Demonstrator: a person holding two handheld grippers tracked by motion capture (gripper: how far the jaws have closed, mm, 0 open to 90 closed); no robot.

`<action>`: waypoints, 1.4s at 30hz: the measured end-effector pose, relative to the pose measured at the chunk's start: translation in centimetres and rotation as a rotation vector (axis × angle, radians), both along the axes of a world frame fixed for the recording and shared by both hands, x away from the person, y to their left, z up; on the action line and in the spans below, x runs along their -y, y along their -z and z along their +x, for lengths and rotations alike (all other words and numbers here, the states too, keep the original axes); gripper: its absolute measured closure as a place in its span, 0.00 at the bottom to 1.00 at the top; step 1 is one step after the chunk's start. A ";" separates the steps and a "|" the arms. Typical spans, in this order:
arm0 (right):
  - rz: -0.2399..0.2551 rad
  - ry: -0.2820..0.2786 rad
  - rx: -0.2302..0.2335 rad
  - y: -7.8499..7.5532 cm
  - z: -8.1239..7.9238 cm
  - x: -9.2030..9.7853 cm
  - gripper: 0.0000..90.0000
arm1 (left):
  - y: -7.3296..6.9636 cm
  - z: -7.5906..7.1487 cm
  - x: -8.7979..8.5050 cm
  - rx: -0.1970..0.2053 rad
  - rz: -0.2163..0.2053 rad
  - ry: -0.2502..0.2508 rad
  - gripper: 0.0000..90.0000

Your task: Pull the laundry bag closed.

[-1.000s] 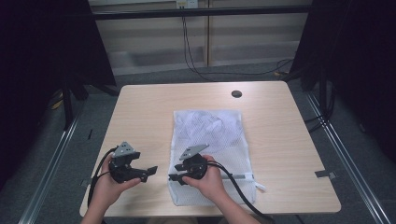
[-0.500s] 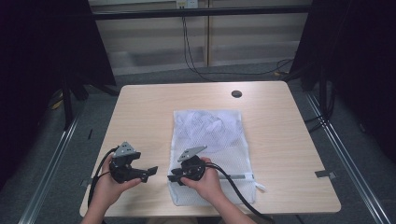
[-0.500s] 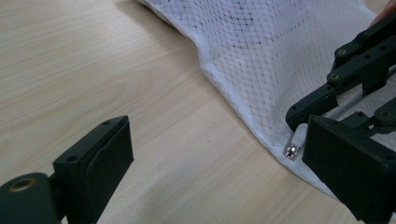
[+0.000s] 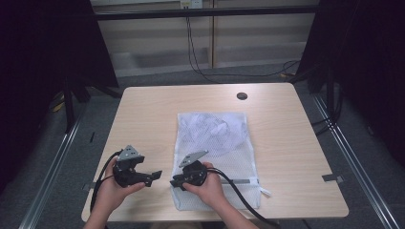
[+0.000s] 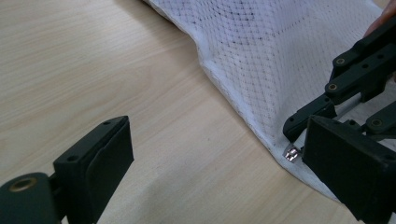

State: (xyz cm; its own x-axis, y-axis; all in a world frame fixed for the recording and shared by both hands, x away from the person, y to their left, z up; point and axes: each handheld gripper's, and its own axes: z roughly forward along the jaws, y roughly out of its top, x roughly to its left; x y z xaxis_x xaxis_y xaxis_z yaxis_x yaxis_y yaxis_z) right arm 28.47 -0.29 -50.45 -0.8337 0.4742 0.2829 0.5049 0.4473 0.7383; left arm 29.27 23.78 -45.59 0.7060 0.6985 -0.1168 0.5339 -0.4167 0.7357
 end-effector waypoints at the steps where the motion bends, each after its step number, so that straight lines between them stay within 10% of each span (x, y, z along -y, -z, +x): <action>1: 0.000 -0.002 0.005 0.0 0.0 0.0 0.86 | 0.0 0.0 0.0 -0.002 -0.004 0.000 0.10; 18: 0.058 0.018 0.005 -1.7 0.1 1.3 0.91 | 0.4 0.0 0.6 -0.027 -0.001 0.027 0.10; 42: 0.149 0.062 0.016 -3.4 0.4 3.0 0.91 | 1.4 -0.2 2.9 -0.177 -0.126 0.120 0.11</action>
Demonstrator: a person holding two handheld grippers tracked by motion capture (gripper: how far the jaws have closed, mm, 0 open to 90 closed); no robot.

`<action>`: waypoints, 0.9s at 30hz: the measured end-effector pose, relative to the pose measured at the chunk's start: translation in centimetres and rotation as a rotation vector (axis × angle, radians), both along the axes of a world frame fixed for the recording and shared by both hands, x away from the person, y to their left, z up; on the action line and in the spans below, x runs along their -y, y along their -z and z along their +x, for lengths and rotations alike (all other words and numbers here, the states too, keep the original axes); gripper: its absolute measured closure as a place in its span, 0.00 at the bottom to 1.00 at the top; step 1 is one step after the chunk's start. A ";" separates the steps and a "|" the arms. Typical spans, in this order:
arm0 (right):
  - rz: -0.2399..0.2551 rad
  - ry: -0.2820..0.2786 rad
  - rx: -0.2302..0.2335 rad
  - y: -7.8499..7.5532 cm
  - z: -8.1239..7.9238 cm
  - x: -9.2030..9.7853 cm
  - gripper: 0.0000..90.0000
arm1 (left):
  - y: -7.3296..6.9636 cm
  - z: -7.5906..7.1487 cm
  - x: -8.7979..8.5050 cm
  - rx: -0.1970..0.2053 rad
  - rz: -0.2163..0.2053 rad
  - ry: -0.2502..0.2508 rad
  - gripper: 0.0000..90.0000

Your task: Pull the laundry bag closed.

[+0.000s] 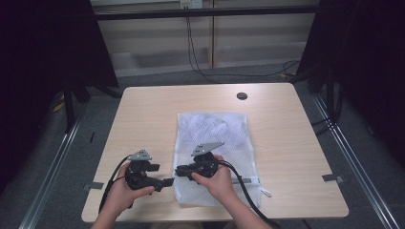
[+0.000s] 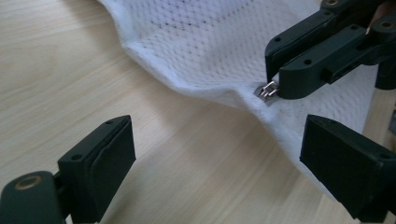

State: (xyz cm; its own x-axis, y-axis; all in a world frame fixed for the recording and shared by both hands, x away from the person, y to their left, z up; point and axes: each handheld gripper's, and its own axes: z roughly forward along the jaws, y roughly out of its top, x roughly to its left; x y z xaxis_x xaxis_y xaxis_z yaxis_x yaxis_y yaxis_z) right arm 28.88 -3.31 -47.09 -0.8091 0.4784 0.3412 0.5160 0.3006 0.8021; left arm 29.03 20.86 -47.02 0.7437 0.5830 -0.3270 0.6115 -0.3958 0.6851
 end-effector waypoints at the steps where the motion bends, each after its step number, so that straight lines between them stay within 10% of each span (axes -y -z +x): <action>1: 0.001 0.000 0.001 0.0 0.0 0.0 0.91 | 0.0 0.0 0.1 -0.005 -0.009 0.001 0.11; 27: 0.016 0.014 0.027 -0.6 0.0 0.1 0.91 | 0.4 0.3 1.6 -0.088 -0.080 0.078 0.51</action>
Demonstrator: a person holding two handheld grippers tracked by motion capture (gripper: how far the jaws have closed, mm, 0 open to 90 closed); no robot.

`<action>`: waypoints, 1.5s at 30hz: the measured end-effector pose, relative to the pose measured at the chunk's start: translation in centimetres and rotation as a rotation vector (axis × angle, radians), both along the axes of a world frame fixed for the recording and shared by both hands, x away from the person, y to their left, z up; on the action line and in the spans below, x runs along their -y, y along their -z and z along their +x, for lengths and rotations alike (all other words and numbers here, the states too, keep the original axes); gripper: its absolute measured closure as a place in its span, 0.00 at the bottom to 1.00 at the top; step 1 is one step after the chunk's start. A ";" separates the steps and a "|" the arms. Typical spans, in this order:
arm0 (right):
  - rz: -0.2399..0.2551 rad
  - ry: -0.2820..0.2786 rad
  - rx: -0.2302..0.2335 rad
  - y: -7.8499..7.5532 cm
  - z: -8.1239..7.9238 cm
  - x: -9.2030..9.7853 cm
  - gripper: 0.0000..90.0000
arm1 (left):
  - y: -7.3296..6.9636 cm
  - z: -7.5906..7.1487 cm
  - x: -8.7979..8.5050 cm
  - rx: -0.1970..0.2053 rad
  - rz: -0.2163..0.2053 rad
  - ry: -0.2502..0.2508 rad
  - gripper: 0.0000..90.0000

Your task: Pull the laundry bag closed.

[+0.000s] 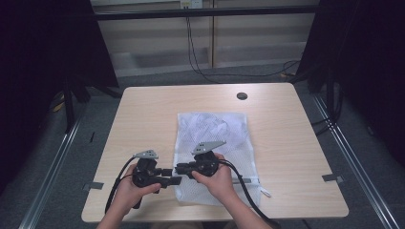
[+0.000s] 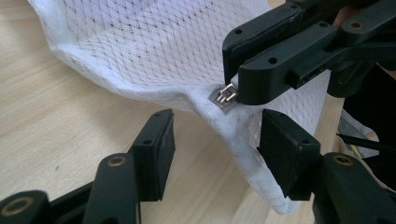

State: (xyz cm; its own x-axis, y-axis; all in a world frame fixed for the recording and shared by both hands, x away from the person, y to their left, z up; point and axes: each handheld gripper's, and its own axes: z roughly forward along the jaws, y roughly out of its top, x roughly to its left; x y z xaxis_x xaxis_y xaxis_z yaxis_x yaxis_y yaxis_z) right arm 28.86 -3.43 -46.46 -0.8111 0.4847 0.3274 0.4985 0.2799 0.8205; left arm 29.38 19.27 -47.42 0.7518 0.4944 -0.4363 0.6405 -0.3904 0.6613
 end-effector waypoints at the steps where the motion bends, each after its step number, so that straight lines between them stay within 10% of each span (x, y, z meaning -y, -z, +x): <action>1: 0.000 -0.002 0.001 0.0 0.0 0.0 0.91 | 0.0 0.0 0.1 -0.005 0.000 0.002 0.53; 27: 0.027 0.012 0.025 -0.5 -0.2 0.1 0.91 | 0.0 0.3 0.7 0.008 -0.040 0.061 0.90; 45: 0.035 0.001 0.021 -0.5 -0.2 0.3 0.91 | -0.2 0.6 0.3 -0.083 -0.064 0.013 0.98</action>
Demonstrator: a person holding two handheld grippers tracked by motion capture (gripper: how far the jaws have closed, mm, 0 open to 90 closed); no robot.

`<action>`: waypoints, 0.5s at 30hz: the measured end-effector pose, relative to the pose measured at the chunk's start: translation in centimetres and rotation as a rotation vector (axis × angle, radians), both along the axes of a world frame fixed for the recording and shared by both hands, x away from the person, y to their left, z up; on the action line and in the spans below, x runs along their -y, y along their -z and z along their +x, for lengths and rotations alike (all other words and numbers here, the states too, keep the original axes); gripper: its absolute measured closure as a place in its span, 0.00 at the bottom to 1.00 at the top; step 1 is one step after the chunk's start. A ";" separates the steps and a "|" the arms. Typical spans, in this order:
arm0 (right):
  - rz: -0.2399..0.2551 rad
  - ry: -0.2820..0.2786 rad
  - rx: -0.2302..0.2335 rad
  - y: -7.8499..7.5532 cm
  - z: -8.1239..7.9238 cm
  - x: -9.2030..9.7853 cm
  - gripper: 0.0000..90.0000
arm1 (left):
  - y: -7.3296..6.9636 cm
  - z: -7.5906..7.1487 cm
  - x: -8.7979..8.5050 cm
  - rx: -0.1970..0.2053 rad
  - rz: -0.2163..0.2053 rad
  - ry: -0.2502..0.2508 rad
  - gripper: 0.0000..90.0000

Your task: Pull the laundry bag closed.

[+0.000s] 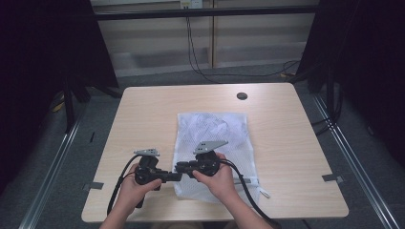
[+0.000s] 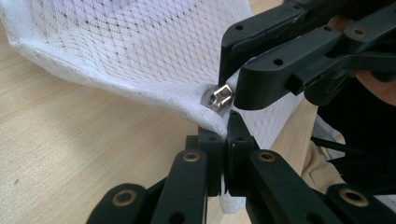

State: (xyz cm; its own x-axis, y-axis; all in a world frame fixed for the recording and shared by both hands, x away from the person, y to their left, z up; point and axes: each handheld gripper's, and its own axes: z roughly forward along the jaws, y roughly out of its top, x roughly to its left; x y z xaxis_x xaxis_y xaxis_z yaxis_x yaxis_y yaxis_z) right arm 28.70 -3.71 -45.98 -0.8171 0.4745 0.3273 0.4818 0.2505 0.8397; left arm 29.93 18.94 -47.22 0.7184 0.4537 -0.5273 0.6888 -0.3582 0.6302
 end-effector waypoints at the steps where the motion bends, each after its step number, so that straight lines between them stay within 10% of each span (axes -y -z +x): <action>1: 0.002 -0.003 0.000 0.0 0.0 0.0 0.91 | 0.0 0.0 0.0 -0.006 0.001 -0.001 0.98; 15: -0.005 -0.022 -0.028 -0.1 -0.2 0.5 0.92 | -0.3 0.0 -0.2 -0.041 0.002 -0.024 0.98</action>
State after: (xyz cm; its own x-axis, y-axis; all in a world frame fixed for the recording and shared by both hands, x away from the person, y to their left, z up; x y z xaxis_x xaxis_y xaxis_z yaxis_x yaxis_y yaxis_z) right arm 28.51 -4.21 -45.91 -0.8182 0.4580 0.3476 0.4991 0.2656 0.8248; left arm 29.91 19.17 -46.93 0.6850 0.4715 -0.5554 0.7226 -0.3423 0.6006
